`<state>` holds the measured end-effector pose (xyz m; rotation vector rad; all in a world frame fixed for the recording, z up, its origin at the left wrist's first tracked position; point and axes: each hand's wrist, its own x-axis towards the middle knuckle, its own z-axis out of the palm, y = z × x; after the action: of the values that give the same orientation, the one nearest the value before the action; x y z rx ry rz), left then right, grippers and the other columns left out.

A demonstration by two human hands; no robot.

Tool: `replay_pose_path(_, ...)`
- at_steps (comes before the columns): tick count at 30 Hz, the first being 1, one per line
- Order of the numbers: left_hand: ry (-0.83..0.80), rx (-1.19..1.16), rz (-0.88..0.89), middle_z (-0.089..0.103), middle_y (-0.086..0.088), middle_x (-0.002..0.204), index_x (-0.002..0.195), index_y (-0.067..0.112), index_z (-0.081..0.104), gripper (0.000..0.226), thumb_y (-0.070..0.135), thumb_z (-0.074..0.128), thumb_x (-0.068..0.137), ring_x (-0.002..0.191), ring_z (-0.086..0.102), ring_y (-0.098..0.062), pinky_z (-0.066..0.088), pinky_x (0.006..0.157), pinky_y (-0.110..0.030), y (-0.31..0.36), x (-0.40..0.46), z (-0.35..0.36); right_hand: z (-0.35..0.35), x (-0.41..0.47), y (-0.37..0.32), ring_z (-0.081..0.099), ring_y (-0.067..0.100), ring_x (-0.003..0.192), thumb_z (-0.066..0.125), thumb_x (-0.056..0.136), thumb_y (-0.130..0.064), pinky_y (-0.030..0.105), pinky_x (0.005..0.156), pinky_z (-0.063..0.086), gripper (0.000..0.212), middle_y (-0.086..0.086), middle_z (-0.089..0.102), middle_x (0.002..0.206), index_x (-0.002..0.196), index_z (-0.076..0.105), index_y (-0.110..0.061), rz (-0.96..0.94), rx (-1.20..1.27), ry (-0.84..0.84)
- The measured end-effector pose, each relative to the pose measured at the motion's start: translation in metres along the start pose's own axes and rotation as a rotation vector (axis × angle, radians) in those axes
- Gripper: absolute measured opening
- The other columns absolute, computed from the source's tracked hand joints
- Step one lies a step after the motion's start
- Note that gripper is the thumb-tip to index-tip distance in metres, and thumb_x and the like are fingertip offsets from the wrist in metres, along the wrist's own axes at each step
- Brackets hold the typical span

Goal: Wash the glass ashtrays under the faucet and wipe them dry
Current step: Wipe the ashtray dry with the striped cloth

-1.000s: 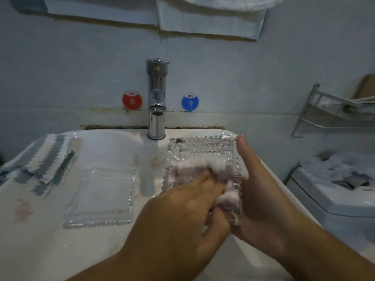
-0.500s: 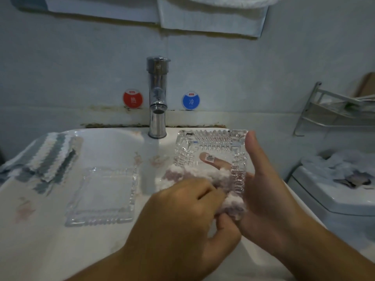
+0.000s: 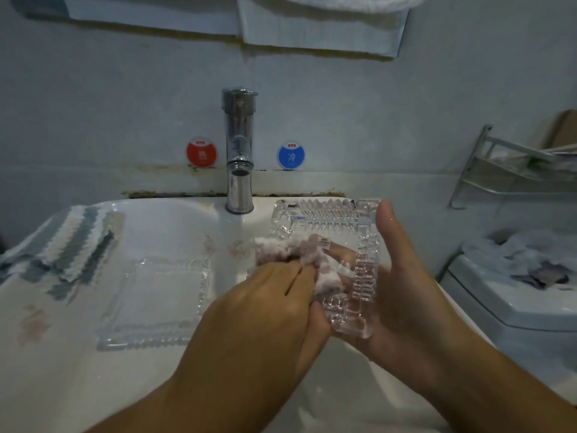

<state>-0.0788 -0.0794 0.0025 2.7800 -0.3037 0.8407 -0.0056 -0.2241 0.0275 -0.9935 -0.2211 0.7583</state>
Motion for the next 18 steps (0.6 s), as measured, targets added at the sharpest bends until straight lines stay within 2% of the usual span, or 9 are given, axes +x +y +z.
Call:
replay_pose_path(3,0.018,0.025,-0.064,0.072,-0.004,0.120,0.124,0.009,0.069,0.050,0.030,0.038,0.093,0.108,0.070,-0.017,0.048,0.094,-0.029,-0.0011,0.0046,-0.0023,0.0058,-0.0017,0.0016,0.067,0.034,0.113,0.048,0.080,-0.077,0.048,0.096,0.056,0.082,0.019,0.068,0.126,0.124,0.072,-0.012,0.025,-0.021,-0.010)
replay_pose_path(5,0.024,0.043,-0.080,0.072,-0.005,0.120,0.125,0.008,0.069,0.050,0.030,0.037,0.093,0.108,0.069,-0.018,0.049,0.095,-0.031,-0.0011,0.0057,-0.0048,0.0069,-0.0016,0.0032,0.065,0.034,0.115,0.050,0.081,-0.075,0.047,0.097,0.055,0.081,0.019,0.066,0.130,0.126,0.071,-0.011,0.040,-0.017,-0.016)
replay_pose_path(7,0.035,0.030,-0.062,0.076,0.001,0.098,0.108,0.013,0.075,0.044,0.030,0.040,0.089,0.084,0.071,-0.013,0.057,0.073,-0.025,0.0003,0.0031,-0.0055,0.0056,-0.0016,0.0034,0.066,0.032,0.116,0.048,0.082,-0.075,0.045,0.098,0.054,0.080,0.018,0.067,0.128,0.125,0.071,-0.011,0.036,-0.018,-0.024)
replay_pose_path(9,0.044,-0.021,-0.061,0.068,0.010,0.069,0.085,0.021,0.075,0.034,0.032,0.043,0.085,0.054,0.056,-0.006,0.044,0.048,-0.017,0.0035,-0.0003,-0.0064,0.0023,-0.0013,0.0017,0.066,0.034,0.117,0.049,0.080,-0.076,0.047,0.101,0.053,0.081,0.018,0.070,0.124,0.125,0.071,-0.012,0.030,0.002,0.005)
replay_pose_path(11,0.059,-0.073,-0.075,0.064,0.014,0.063,0.083,0.023,0.074,0.031,0.032,0.044,0.085,0.047,0.046,-0.004,0.031,0.046,-0.010,0.0047,-0.0003,-0.0058,0.0015,-0.0017,-0.0001,0.067,0.035,0.115,0.050,0.079,-0.077,0.049,0.103,0.051,0.082,0.018,0.071,0.121,0.127,0.069,-0.013,0.018,-0.017,0.045)
replay_pose_path(12,0.070,-0.087,-0.090,0.068,0.014,0.067,0.091,0.022,0.076,0.034,0.031,0.043,0.086,0.049,0.048,-0.002,0.031,0.048,-0.007,0.0048,0.0015,-0.0050,0.0021,-0.0020,-0.0003,0.070,0.033,0.110,0.048,0.080,-0.077,0.047,0.098,0.054,0.081,0.017,0.072,0.118,0.126,0.070,-0.013,0.014,-0.047,0.052)
replay_pose_path(14,0.087,-0.098,-0.125,0.076,0.010,0.093,0.115,0.016,0.074,0.044,0.031,0.040,0.091,0.067,0.066,-0.003,0.047,0.060,-0.010,0.0059,0.0050,-0.0014,0.0076,-0.0035,0.0013,0.073,0.028,0.098,0.046,0.081,-0.076,0.040,0.085,0.060,0.078,0.014,0.074,0.115,0.122,0.073,-0.015,0.004,-0.102,0.036)
replay_pose_path(16,0.097,-0.113,-0.162,0.074,0.001,0.115,0.128,0.010,0.067,0.049,0.029,0.037,0.094,0.094,0.073,-0.010,0.053,0.078,-0.019,0.0080,0.0072,0.0005,0.0065,-0.0030,0.0048,0.073,0.028,0.101,0.049,0.081,-0.075,0.040,0.084,0.060,0.076,0.014,0.072,0.119,0.122,0.073,-0.016,0.007,-0.115,0.000)
replay_pose_path(18,0.129,-0.156,-0.164,0.070,0.000,0.126,0.133,0.010,0.063,0.050,0.029,0.036,0.097,0.108,0.070,-0.013,0.051,0.086,-0.022,0.0064,0.0065,0.0027,0.0099,-0.0033,0.0042,0.073,0.028,0.098,0.052,0.081,-0.073,0.040,0.085,0.060,0.073,0.014,0.073,0.116,0.119,0.075,-0.015,0.002,-0.101,-0.026)
